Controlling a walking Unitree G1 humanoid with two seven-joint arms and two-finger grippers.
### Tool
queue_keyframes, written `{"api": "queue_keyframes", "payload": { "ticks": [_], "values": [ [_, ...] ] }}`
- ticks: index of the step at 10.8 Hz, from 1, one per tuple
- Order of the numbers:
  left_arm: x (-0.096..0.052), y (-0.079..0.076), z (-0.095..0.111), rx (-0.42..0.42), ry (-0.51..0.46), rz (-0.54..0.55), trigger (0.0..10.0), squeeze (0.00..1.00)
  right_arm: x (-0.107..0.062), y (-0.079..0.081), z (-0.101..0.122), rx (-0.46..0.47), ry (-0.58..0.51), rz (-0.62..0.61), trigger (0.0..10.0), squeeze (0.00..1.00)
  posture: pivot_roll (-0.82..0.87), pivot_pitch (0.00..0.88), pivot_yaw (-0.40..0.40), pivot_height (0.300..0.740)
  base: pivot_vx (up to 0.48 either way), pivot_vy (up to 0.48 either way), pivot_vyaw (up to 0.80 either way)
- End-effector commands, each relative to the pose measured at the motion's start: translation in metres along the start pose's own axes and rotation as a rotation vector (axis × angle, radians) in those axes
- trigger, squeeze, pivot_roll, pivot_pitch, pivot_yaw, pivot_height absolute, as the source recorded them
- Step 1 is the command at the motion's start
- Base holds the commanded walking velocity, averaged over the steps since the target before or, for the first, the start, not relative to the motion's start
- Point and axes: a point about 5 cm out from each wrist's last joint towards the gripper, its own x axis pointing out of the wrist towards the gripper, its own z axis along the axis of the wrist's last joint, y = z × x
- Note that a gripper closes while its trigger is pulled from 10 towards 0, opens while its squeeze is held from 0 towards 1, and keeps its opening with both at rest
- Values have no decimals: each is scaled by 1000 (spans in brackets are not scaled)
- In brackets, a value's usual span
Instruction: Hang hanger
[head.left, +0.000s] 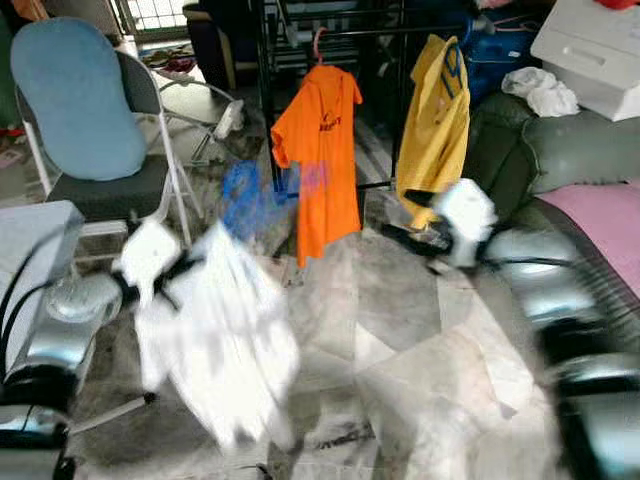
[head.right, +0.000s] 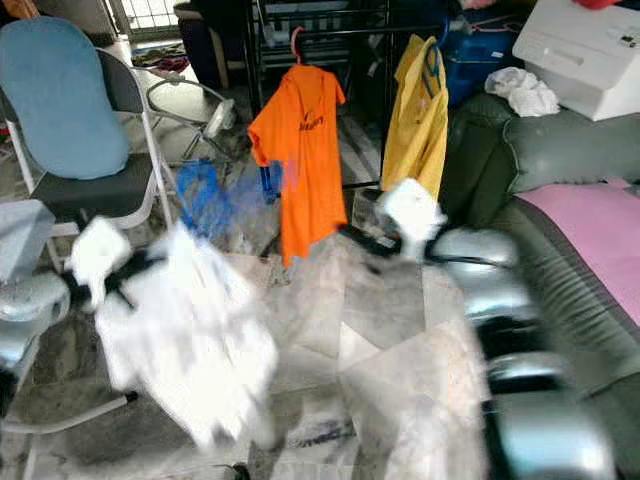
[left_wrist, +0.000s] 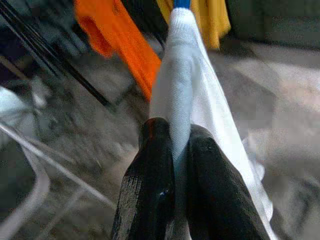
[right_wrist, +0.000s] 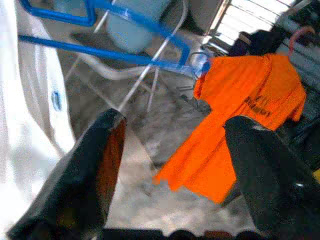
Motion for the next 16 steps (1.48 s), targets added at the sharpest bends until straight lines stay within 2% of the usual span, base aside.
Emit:
{"api": "queue_keyframes", "payload": {
  "ticks": [1,2,3,4,5,6,7,9,10,11,12,14,16],
  "values": [
    [-1,12,24,30,-90,46,0,0,0,-2,-1,62,-19,-70,10000,12,7,86,-4,740,0,0,0],
    [-2,6,38,25,-158,21,0,0,7,6,-10,178,-9,-151,10000,0,11,89,-9,740,0,0,0],
    [-1,-8,49,14,-220,-17,0,0,15,13,-21,208,86,-243,10000,0,14,92,-13,740,0,0,0],
    [-2,-20,59,-95,-324,-44,0,0,21,22,-22,242,71,-229,10000,561,23,97,-16,740,0,0,0],
    [-3,-29,61,-90,-323,-80,0,0,22,29,-25,304,85,-170,10000,1000,27,100,-26,740,0,0,0],
    [-4,-42,69,-80,-339,-132,0,0,22,27,-26,346,86,-183,10000,1000,30,100,-33,740,0,0,0],
    [-2,-48,74,-69,-352,-153,0,0,24,30,-23,402,60,-151,10000,1000,32,100,-35,740,0,0,0],
    [-1,-58,87,-54,-370,-193,0,0,29,44,-17,420,32,-9,10000,1000,31,97,-42,740,0,0,0],
    [-1,-60,90,-62,-375,-202,0,0,27,50,-18,421,37,51,10000,933,32,95,-42,740,0,0,0],
    [-1,-59,91,-56,-371,-211,0,0,24,53,-19,436,37,105,10000,502,30,93,-38,740,0,0,0],
    [-2,-57,95,-47,-378,-221,0,0,18,58,-20,441,37,175,10000,0,30,92,-32,740,0,0,0],
    [-5,-57,103,-55,-400,-256,0,0,16,60,-19,427,43,195,10000,0,24,91,-26,740,0,0,0],
    [-10,-66,113,-43,-421,-335,0,0,17,64,-22,438,58,198,10000,0,37,87,-30,740,0,0,0]
  ]
}}
